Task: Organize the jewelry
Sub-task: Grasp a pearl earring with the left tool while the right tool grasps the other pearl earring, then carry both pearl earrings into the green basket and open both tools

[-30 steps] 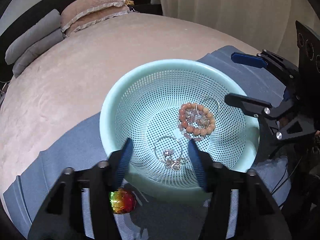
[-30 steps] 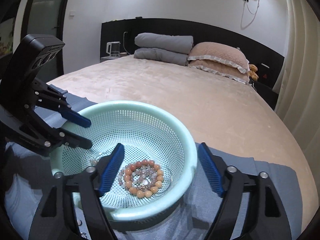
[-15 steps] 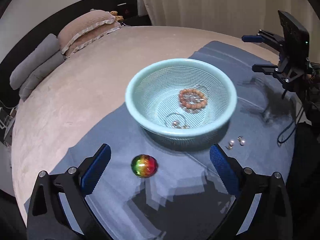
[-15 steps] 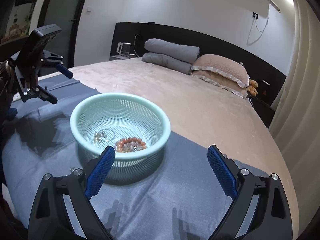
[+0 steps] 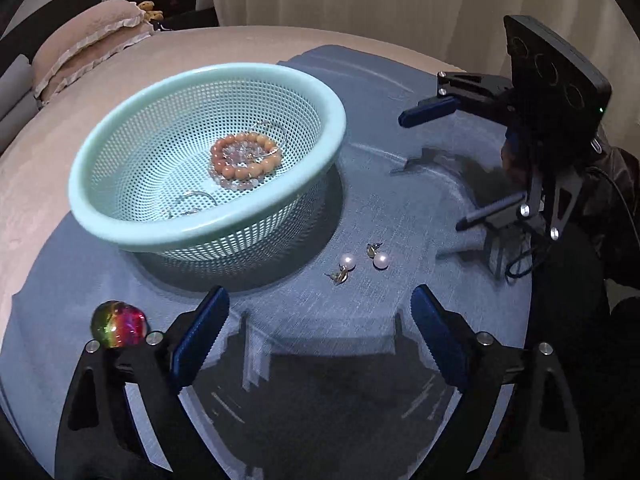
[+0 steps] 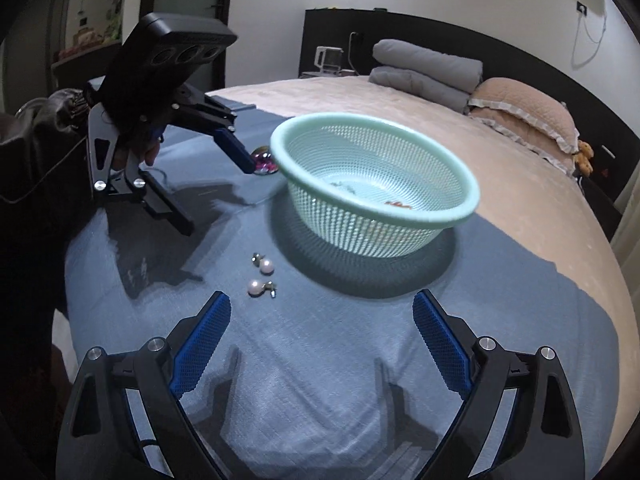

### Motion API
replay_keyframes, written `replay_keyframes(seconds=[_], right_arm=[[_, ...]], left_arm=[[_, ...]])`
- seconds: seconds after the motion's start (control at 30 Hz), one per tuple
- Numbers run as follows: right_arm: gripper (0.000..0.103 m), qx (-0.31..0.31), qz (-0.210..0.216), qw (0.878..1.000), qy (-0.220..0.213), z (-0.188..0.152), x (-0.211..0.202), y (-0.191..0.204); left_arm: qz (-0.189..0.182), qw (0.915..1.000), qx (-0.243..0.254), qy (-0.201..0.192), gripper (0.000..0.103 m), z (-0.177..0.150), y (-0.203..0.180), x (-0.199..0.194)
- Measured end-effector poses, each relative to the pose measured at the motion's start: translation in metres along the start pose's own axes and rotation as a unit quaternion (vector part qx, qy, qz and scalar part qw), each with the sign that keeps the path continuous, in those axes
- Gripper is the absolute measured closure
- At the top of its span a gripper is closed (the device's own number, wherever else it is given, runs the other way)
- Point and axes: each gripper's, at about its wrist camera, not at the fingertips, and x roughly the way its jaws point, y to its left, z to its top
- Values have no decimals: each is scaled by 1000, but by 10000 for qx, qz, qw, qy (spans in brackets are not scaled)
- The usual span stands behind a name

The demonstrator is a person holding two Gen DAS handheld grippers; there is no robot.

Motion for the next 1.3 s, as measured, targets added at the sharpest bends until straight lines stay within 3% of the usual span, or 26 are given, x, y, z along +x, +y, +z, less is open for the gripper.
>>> replay_keyframes(seconds=[0.03,0.13,0.3,0.43,0.57,0.67,0.73,0.9,1.03,1.3], right_arm=[[29,36,106,9999,63,0,6,0],[31,40,281,9995,171,1,22,3],[41,-55,596,9979,257,4,33,10],[51,-142,641,9972,358,7,40,15],[55,-121,623,9971,409,8,45,17],[70,-105,709,9962,496,10,50,18],[81,-115,718,9961,509,11,51,19],[83,-67,622,9967,510,7,50,22],[83,99,485,9974,521,7,50,22],[83,619,-2,9962,605,8,51,29]], left_arm=[[-66,10000,-38,30,21,1,0,7],[-226,9996,-70,144,35,3,0,25],[-353,9991,-88,222,42,8,3,42],[-303,9991,-183,252,68,14,11,48],[-329,9990,-173,240,68,15,10,49],[-198,9995,-38,249,74,13,-2,50],[-222,9994,-34,275,91,16,-3,52],[-240,9991,-107,322,92,21,-7,57],[-18,9992,-301,261,92,14,-17,54],[588,9904,-1250,2,92,-12,-37,39]])
